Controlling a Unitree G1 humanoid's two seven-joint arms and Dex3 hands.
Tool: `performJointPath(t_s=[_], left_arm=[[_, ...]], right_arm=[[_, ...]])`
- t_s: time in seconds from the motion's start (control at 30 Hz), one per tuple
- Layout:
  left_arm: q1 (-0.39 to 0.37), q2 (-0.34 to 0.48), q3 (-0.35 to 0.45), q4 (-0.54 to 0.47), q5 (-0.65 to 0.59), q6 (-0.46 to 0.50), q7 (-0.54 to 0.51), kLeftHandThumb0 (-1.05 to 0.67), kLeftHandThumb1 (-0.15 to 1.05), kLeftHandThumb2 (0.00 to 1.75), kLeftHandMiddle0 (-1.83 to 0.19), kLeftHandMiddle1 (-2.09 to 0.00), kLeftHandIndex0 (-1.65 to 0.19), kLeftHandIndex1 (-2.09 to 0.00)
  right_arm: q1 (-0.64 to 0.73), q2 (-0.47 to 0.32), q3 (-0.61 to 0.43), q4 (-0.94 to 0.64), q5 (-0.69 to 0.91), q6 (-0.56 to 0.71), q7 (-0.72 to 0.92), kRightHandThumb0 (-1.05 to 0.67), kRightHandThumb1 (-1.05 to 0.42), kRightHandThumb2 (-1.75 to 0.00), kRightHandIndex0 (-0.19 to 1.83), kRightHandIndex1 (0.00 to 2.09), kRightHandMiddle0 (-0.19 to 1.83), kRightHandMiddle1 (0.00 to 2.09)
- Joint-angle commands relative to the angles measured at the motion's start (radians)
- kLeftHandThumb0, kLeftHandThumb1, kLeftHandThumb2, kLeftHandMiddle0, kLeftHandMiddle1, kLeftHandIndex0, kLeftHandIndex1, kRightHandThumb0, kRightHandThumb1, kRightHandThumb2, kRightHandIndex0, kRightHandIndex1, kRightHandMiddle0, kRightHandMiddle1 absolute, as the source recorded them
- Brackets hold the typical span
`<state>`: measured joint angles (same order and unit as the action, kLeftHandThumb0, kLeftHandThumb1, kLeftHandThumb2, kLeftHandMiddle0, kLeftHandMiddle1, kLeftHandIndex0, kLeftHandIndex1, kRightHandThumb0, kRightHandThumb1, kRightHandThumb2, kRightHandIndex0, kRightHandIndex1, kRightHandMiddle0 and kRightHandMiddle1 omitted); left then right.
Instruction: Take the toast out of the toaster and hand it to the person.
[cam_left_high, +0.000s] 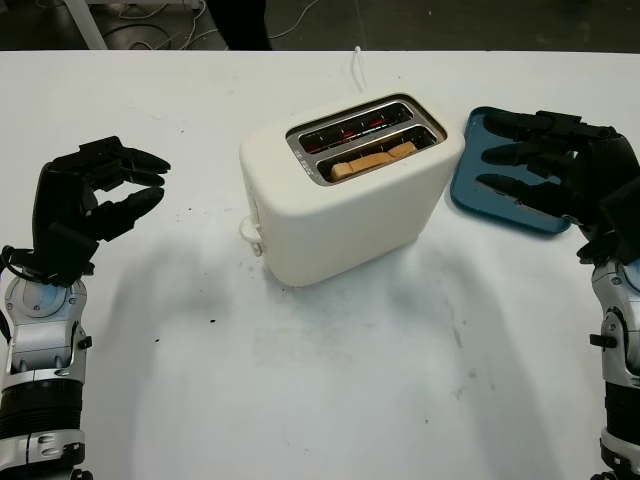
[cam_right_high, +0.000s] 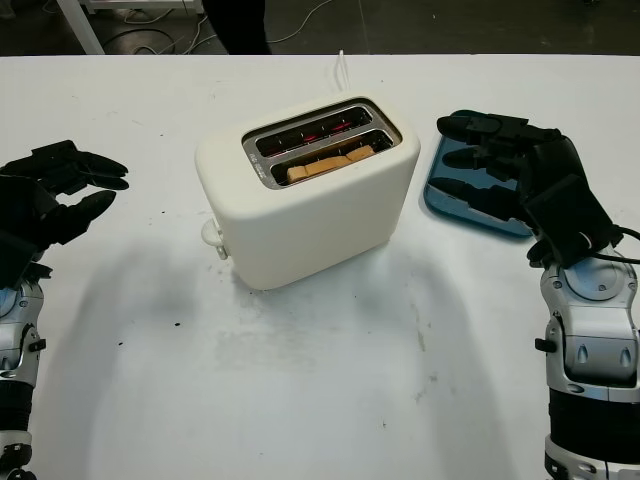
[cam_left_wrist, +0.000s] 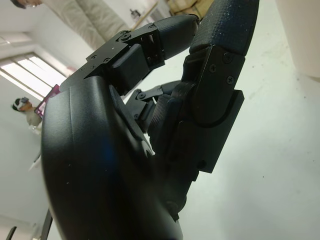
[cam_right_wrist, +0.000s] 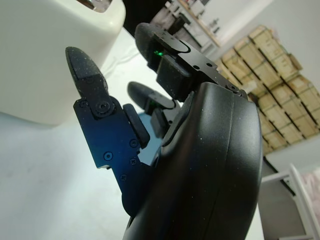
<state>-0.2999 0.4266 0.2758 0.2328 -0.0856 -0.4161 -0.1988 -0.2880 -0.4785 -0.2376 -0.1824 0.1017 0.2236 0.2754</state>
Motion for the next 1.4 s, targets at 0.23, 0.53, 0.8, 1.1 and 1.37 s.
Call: performJointPath(t_s=[0.23,0.53,0.8,1.1,1.37], left_arm=[[0.003,0.002,0.007,-0.003,0.007,-0.008,0.021,-1.05,0.92,0.11,-0.73,-1.04,-0.81,-0.72],[0.005,0.001,0.007,-0.002,-0.005,-0.002,0.015,-1.05,0.92,0.1,-0.69,-1.03,-0.75,-0.75],[0.01,-0.001,0.007,-0.011,-0.003,0.008,0.019,-1.05,0.92,0.09,-0.69,-1.02,-0.75,-0.76],[0.011,0.003,0.008,-0.01,-0.001,0.007,0.016,-1.05,0.92,0.1,-0.69,-1.02,-0.73,-0.77],[0.011,0.002,0.007,-0.013,0.007,0.007,0.022,-1.05,0.92,0.1,-0.69,-1.03,-0.73,-0.78]], right_arm=[[0.003,0.003,-0.003,-0.001,0.001,-0.01,-0.004,-0.36,-0.71,0.0,0.59,0.76,0.92,0.01],[0.004,-0.001,-0.003,-0.004,-0.005,-0.006,-0.004,-0.37,-0.72,0.0,0.59,0.76,0.91,0.01],[0.004,0.002,-0.007,-0.007,0.004,0.005,-0.004,-0.39,-0.71,0.0,0.58,0.75,0.91,0.01],[0.004,0.001,-0.007,-0.002,0.004,-0.01,-0.001,-0.47,-0.72,0.0,0.6,0.75,0.91,0.01],[0.003,0.005,-0.009,-0.006,0.009,0.006,-0.005,-0.45,-0.71,0.0,0.6,0.75,0.91,0.01]])
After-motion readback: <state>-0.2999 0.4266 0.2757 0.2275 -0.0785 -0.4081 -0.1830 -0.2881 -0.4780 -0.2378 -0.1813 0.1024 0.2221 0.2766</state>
